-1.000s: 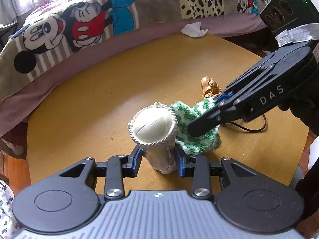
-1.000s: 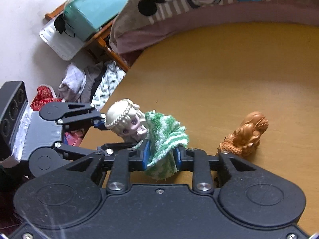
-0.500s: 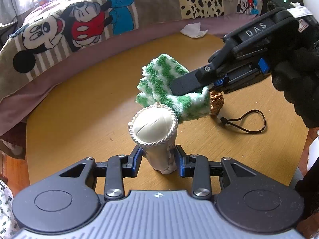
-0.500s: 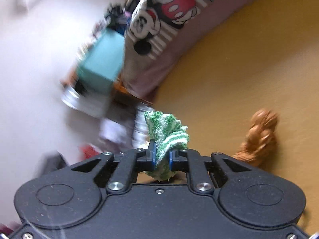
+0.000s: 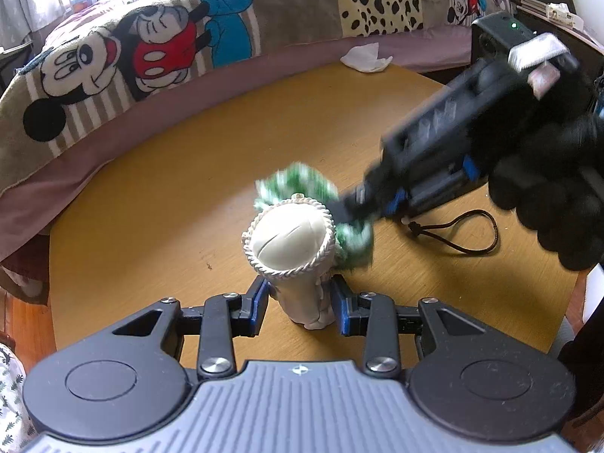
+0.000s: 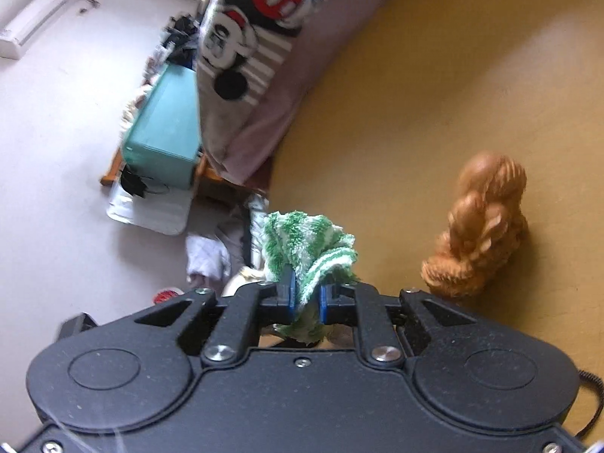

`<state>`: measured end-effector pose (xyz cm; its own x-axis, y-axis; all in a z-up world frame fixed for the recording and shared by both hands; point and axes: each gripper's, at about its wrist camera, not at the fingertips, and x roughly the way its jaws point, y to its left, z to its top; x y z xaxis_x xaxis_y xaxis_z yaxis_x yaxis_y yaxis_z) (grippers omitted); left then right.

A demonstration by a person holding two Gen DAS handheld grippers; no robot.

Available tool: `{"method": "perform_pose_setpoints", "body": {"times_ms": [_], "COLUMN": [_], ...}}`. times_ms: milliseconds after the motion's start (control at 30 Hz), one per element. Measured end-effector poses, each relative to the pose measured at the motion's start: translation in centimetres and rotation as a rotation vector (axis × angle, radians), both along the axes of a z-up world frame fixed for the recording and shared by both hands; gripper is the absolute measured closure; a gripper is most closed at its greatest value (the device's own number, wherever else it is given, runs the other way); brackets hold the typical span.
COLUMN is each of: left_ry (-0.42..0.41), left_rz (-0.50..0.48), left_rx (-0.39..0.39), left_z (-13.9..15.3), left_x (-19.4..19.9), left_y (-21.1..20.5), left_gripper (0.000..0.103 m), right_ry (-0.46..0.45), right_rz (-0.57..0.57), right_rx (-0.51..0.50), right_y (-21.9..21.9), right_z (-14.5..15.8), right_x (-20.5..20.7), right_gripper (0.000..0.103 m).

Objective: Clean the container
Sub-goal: 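Wipe the figurine's back with the cloth while the left tool holds it, then scrub the figurine's lower body with the cloth while the left tool holds it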

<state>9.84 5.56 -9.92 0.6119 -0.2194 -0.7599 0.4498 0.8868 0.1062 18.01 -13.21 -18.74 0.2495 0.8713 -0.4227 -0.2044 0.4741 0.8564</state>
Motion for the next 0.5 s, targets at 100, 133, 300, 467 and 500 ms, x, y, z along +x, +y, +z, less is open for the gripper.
{"method": "perform_pose_setpoints", "body": {"times_ms": [100, 133, 300, 467, 500], "left_ry": [-0.001, -0.001, 0.003, -0.004, -0.003], "left_rz": [-0.004, -0.005, 0.001, 0.023, 0.024], "left_rx": [0.002, 0.002, -0.004, -0.002, 0.0], "left_z": [0.0, 0.0, 0.2, 0.3, 0.3], "left_x": [0.1, 0.2, 0.4, 0.4, 0.4], "left_y": [0.1, 0.1, 0.4, 0.7, 0.8], "left_gripper": [0.069, 0.069, 0.07, 0.069, 0.069], "right_ry": [-0.124, -0.167, -0.211, -0.269, -0.315], "right_rz": [0.075, 0.091, 0.112, 0.186, 0.214], "right_rx": [-0.161, -0.202, -0.212, -0.315, -0.363], "right_y": [1.4, 1.7, 2.4, 3.3, 3.9], "right_z": [1.6, 2.3, 3.0, 2.8, 3.0], "right_x": [-0.4, -0.5, 0.2, -0.3, -0.7], "right_gripper": [0.092, 0.092, 0.092, 0.092, 0.092]}}
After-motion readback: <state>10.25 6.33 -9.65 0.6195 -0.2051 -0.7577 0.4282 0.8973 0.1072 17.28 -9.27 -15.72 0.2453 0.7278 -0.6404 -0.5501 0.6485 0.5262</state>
